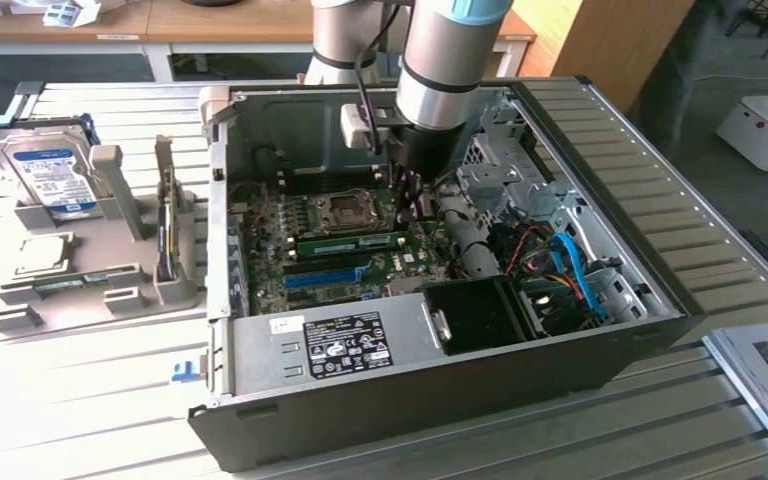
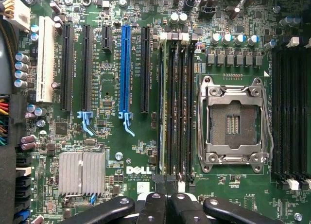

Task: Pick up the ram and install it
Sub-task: 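Press down the ram until it locks into place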

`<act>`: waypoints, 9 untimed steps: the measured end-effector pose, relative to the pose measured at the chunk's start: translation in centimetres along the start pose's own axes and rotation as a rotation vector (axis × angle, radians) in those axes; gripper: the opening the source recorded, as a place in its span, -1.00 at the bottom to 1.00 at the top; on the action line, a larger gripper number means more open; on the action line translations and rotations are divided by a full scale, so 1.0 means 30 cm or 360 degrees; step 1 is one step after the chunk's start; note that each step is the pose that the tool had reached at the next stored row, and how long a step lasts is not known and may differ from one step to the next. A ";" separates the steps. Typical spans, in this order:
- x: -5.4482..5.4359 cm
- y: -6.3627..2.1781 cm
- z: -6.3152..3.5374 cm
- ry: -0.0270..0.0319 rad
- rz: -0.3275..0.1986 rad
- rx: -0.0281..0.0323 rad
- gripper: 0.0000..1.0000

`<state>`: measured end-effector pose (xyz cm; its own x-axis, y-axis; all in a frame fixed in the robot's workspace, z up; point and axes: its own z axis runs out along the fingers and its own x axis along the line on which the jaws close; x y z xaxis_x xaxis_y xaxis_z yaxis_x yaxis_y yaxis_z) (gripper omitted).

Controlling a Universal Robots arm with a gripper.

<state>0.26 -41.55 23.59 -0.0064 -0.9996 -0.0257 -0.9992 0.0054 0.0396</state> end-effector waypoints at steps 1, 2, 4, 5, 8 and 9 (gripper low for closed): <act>0.000 0.000 0.000 0.00000 0.0000 0.00000 -0.80; 0.000 0.000 0.000 0.00000 0.0000 -0.00001 -0.80; 0.000 0.000 0.002 -0.00005 0.0000 0.00001 -0.80; 0.000 0.000 0.004 -0.00005 0.0000 0.00002 -0.80; 0.000 0.000 0.010 0.00000 0.0000 -0.00001 -0.80; 0.000 0.000 0.012 0.00000 0.0000 -0.00001 -0.80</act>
<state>0.26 -41.55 23.23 -0.0064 -0.9996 -0.0257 -0.9992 0.0053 0.0397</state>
